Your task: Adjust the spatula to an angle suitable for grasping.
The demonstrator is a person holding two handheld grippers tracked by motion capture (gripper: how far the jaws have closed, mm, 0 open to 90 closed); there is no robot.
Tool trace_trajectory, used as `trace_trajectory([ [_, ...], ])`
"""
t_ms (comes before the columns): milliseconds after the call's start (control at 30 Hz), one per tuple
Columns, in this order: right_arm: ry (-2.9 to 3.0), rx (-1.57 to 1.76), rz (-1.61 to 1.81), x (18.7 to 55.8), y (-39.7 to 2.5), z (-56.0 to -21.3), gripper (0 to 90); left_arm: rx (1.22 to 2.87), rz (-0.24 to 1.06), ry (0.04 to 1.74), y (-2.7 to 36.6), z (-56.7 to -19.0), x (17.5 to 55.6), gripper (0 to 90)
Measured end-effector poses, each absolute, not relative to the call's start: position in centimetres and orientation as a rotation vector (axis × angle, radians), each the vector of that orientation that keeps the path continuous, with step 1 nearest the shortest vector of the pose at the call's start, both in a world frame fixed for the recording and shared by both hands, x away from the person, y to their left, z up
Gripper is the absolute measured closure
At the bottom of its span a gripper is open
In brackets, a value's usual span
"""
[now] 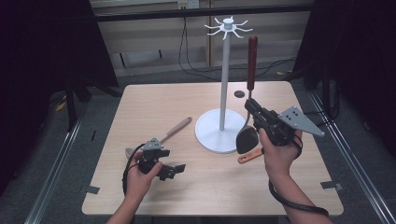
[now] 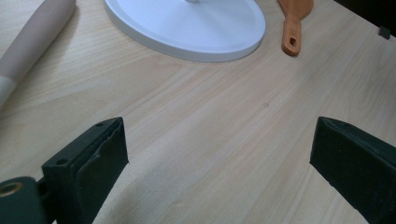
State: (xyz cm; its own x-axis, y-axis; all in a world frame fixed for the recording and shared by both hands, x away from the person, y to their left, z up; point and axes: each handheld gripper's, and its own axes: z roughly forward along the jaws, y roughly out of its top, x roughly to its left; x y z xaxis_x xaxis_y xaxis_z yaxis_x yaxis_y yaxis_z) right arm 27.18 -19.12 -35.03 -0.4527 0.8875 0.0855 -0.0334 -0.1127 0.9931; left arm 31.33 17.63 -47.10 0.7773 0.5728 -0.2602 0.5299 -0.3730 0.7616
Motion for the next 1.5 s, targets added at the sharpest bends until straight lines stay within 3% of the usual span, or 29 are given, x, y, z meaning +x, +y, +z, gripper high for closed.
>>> trace_trajectory([
  [1500, 1.476, 1.050, 1.619, 30.6, -16.8, -34.5, 85.9, 2.054, 0.052, 0.816, 17.5, -47.3, 31.4, 3.9],
])
